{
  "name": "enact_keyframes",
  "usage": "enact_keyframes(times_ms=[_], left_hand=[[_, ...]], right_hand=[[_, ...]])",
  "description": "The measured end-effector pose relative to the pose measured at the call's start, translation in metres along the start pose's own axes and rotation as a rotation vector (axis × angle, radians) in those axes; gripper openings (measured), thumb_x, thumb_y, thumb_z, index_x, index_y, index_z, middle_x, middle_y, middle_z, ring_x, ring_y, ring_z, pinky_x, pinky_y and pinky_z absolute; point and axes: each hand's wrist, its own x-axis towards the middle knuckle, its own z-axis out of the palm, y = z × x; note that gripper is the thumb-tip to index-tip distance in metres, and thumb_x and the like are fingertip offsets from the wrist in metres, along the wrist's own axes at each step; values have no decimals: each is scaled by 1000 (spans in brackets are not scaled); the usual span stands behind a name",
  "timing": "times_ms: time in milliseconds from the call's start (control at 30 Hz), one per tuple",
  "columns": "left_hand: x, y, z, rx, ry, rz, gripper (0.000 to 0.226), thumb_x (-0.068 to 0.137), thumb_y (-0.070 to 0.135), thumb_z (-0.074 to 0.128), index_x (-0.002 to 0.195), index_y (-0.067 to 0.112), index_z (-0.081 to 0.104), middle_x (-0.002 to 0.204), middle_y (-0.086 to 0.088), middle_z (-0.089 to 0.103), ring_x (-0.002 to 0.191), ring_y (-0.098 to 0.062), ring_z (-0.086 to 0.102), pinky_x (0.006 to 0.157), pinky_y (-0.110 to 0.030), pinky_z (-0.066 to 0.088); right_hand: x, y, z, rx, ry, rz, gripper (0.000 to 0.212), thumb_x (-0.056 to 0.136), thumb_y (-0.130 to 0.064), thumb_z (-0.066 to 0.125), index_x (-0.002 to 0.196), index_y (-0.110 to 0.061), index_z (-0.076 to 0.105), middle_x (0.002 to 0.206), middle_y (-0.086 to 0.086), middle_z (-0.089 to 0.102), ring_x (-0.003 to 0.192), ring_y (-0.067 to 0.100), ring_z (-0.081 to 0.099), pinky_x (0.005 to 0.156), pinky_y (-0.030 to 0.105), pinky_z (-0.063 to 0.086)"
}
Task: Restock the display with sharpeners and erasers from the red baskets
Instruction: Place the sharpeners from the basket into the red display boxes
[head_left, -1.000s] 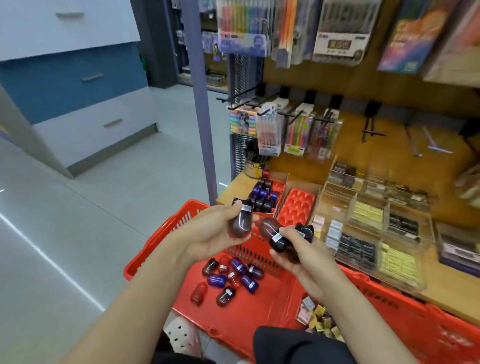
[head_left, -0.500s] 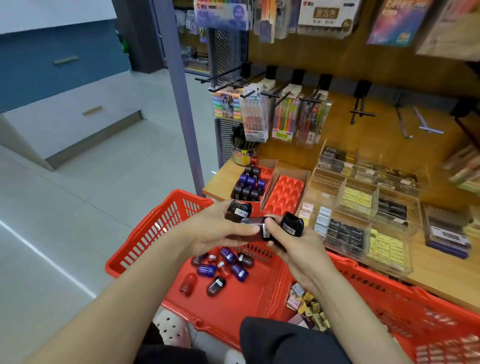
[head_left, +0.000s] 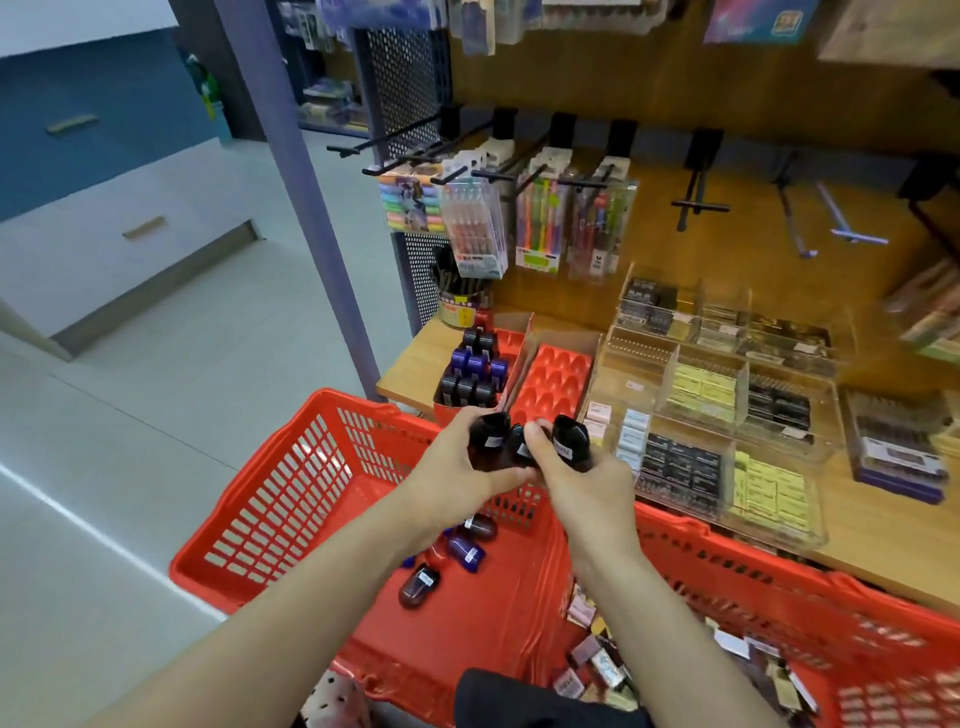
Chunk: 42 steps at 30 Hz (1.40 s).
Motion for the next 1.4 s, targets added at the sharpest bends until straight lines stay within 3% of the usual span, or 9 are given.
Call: enact_keyframes(times_ms=[167, 367, 533, 700, 833, 933, 1067, 1200, 1400], left_hand=[[12, -17, 8, 58, -23, -5, 46, 81, 7, 77, 115, 23, 51, 107, 1, 65, 99, -4, 63, 87, -21, 53], [52, -10, 21, -240, -144, -113, 65, 70, 20, 53, 133, 35, 47, 126, -6, 61, 115, -20, 58, 100, -37, 48], [95, -7, 27, -237, -208, -80, 39, 103, 29, 39, 137, 48, 40, 152, -10, 37, 137, -26, 41, 118, -50, 29], [126, -12, 10, -374, -183, -69, 41, 106, 21, 40, 145, 33, 41, 134, -5, 58, 121, -21, 59, 107, -46, 46], [146, -18, -7, -2, -116, 111, 39, 100, 21, 56, 135, 36, 51, 124, 3, 59, 111, -5, 58, 91, -19, 50], [155, -22, -9, 192, -133, 155, 40, 90, 17, 71, 124, 31, 55, 116, 3, 64, 112, -14, 61, 98, -38, 51], [167, -37, -9, 501, -173, 167, 50, 74, 25, 85, 111, 36, 53, 121, 6, 62, 126, -16, 52, 105, -42, 38], [175, -49, -6, 836, -115, 273, 58, 65, 42, 87, 112, 40, 53, 116, 9, 59, 125, -18, 40, 107, -41, 21], [175, -60, -5, 940, -64, 344, 65, 59, 50, 88, 114, 37, 56, 110, 10, 48, 123, -18, 31, 106, -39, 12]], right_hand=[[16, 15, 0, -250, -48, -172, 11, 77, -43, 78, 68, -42, 71, 73, -24, 71, 74, -7, 64, 68, 21, 49], [58, 25, 0, -294, -54, -230, 21, 86, -29, 70, 66, -33, 66, 61, -20, 65, 61, -4, 59, 52, 8, 39], [102, 12, 2, -270, -53, -242, 11, 87, -28, 67, 77, -27, 70, 66, -12, 68, 63, 5, 60, 58, 18, 46], [136, 2, -2, -387, -116, -335, 8, 88, -22, 71, 83, -28, 70, 76, -15, 70, 71, -1, 66, 70, 13, 52], [160, -11, -18, -512, -196, -291, 11, 95, -19, 63, 103, -21, 69, 97, -5, 71, 86, 13, 71, 86, 38, 57], [168, -14, -24, -903, -323, -410, 9, 94, -24, 64, 102, -26, 67, 99, -6, 69, 94, 15, 63, 81, 30, 49], [169, -10, -23, -956, -433, -370, 24, 93, -26, 65, 117, -31, 65, 97, -20, 65, 91, -1, 60, 74, 13, 42], [169, -1, -16, -947, -457, -378, 35, 91, -22, 68, 126, -31, 64, 106, -21, 64, 104, 3, 59, 90, 21, 43], [172, 7, -4, -1040, -464, -395, 42, 89, -24, 70, 130, -33, 61, 118, -12, 68, 109, 9, 61, 91, 23, 45]])
